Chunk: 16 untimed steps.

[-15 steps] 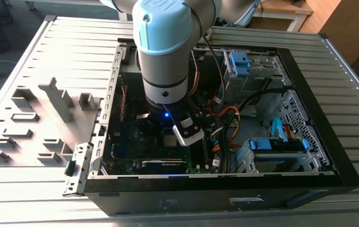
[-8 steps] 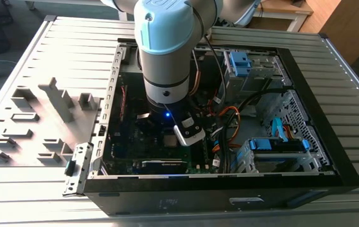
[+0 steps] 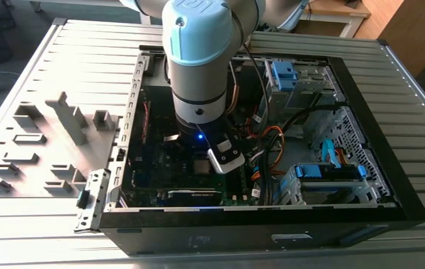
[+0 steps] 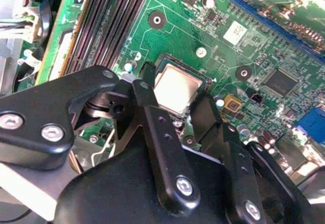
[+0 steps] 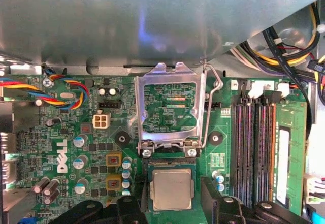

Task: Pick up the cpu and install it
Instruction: 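Place the cpu into insertion slot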

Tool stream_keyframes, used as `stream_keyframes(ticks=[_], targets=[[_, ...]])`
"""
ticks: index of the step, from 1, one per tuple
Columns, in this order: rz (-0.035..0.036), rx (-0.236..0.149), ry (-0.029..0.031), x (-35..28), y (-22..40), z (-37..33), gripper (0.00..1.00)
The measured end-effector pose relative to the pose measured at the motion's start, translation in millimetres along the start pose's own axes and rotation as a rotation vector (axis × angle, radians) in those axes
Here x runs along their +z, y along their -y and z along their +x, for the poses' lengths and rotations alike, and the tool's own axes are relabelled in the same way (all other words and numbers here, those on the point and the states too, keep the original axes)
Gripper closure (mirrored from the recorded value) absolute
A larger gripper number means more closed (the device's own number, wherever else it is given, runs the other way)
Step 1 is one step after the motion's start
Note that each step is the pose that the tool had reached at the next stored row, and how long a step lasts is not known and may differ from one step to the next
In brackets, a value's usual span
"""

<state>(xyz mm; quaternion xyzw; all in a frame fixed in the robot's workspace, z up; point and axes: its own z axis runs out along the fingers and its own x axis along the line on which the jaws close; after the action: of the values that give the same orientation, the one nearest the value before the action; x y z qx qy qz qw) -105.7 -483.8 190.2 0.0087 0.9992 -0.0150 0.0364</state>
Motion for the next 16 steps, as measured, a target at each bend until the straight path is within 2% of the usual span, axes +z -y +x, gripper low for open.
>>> stream_keyframes(ticks=[10,12,13,16], targets=[[0.0002,0.000,-0.0004,0.8,0.1,0.0,0.45],[0.0004,0.000,-0.0006,0.7,0.1,0.1,0.47],[0.0004,0.000,-0.0004,0.7,0.1,0.0,0.53],[0.0001,0.000,-0.0003,0.8,0.0,0.0,0.53]])
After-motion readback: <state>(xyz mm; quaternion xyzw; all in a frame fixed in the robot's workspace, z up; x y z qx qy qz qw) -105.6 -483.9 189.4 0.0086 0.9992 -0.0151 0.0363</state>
